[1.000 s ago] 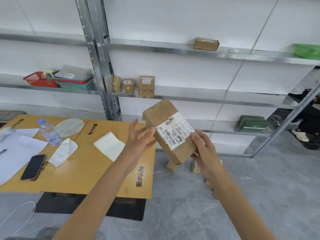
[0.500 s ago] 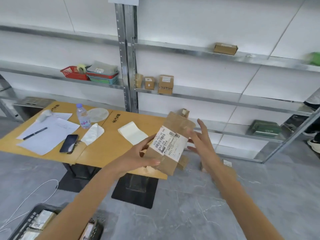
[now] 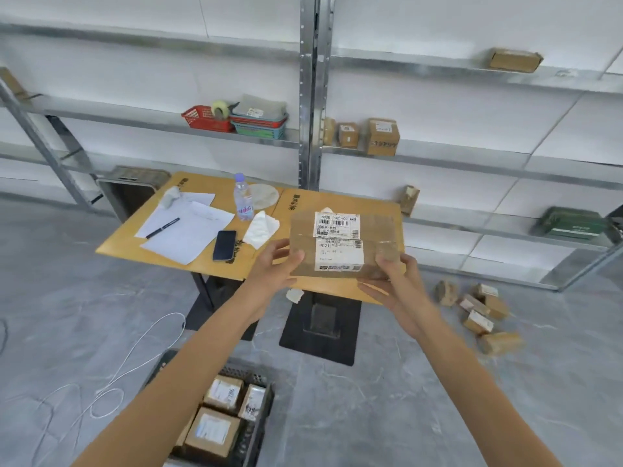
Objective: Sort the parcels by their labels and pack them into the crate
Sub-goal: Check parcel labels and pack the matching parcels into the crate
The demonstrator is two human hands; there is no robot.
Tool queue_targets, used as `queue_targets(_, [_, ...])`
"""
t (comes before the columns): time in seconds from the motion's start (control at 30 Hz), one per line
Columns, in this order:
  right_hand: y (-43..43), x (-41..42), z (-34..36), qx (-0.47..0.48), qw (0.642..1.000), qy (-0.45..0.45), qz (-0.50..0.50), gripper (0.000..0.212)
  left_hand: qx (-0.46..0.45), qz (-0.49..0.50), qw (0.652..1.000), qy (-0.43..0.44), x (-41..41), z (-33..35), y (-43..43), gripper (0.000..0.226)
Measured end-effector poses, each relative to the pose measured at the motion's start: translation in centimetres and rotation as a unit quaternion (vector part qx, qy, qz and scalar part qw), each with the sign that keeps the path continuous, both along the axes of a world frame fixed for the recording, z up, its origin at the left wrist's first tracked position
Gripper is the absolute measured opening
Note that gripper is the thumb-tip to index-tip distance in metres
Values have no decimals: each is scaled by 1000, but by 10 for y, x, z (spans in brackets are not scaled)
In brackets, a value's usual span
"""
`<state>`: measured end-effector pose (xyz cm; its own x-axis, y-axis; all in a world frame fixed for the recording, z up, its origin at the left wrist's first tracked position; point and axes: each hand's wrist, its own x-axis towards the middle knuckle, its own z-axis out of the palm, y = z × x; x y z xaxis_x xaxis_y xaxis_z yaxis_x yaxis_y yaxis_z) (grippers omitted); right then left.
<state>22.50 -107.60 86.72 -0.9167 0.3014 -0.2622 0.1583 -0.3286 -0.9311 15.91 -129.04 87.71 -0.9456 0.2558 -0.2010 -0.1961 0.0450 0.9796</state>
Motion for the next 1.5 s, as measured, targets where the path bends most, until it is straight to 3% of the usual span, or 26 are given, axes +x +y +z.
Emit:
queue_targets(0.1, [-33, 9, -13, 71, 997, -33, 19, 45, -26, 13, 999, 13, 5, -3, -33, 41])
queue_targets(0.33, [-64, 11, -42, 73, 992, -93, 51, 25, -105, 5, 994, 8, 4, -21, -81, 20])
queue_targets(0.53, [-94, 14, -64, 53, 990, -98, 88, 20, -163, 18, 986, -11, -1, -41, -126, 27])
queue_targets(0.73, [-157, -5, -86, 58, 985, -123, 106, 35, -167, -8, 985, -40, -31, -71, -199, 27])
queue_targets(1.03, [-300, -69, -142, 71, 976, -195, 70, 39, -204, -72, 972, -89, -117, -135, -331, 27])
queue_targets(1.3, [-374, -101, -214, 0, 960, -277, 45, 35, -290, -215, 928, -91, -168, -209, -388, 31])
queue_targets(1.5, [-393, -115, -332, 16, 931, -365, 16, 37, -393, -267, 871, -125, -166, -337, -409, 38])
